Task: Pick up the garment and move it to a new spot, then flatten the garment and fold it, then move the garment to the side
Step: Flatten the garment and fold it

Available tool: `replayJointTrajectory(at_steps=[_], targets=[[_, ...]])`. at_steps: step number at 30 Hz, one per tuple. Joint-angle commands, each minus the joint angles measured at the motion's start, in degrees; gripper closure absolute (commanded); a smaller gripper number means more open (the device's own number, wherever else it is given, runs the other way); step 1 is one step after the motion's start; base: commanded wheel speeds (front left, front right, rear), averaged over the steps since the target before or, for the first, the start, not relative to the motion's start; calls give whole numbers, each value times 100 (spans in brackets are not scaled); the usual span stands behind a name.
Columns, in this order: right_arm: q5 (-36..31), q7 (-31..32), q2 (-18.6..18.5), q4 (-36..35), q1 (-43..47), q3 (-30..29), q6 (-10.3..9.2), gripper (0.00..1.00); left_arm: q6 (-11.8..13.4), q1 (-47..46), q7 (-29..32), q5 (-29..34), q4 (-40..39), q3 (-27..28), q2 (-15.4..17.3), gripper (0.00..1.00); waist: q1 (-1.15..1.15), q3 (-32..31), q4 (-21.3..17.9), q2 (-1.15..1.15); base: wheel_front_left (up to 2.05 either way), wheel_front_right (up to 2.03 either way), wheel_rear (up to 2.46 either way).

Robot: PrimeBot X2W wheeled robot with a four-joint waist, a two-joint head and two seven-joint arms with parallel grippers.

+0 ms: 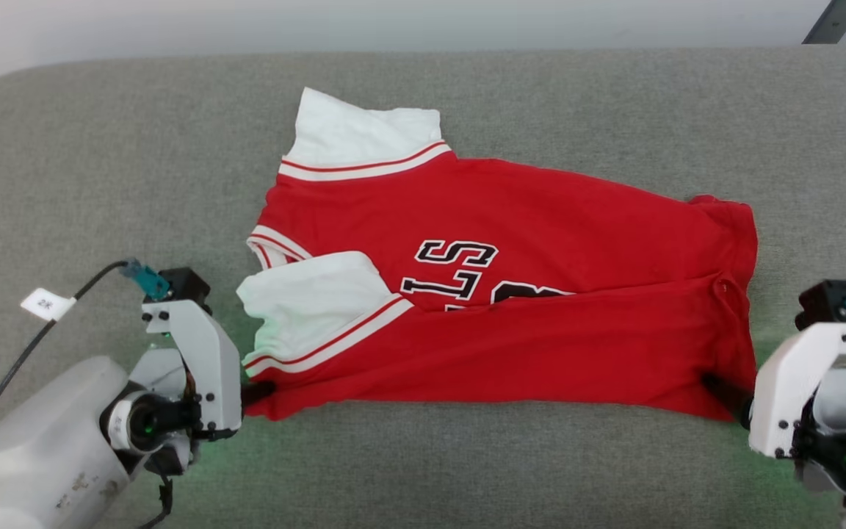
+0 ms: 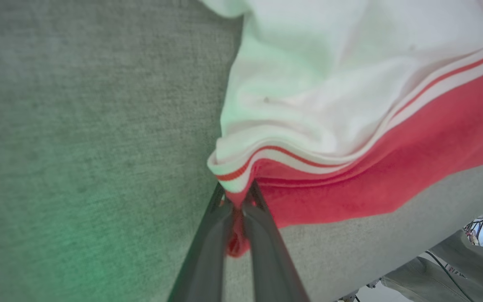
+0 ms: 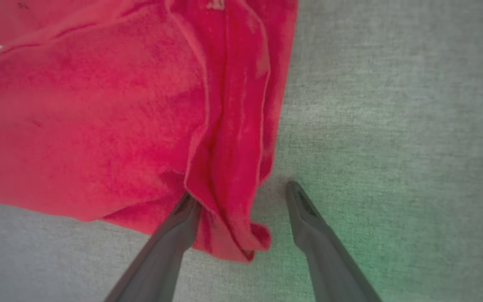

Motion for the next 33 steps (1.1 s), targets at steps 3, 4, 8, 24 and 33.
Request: replayJointTrajectory(at_steps=[3,4,8,24,33], targets=[[-76,127,-40,452,-150,301,-10,100,25,1,-91,100,167,-52,-214,100,0,76,55,0,0,0,0],[-52,121,-42,537,-195,341,-9,100,26,-16,-106,109,188,-43,-218,100,0,84,65,0,0,0,0],[10,149,-187,730,-392,460,-11,100,24,-76,-95,120,198,-23,-168,100,0,96,96,0,0,0,0],[605,924,-1201,48,-281,705,-15,100,734,189,355,30,-1311,-14,805,100,0,30,99,0,0,0,0],[668,1384,-1375,-526,186,477,-12,100,1268,550,402,-3,-2446,-115,1217,100,0,95,104,0,0,0,0]])
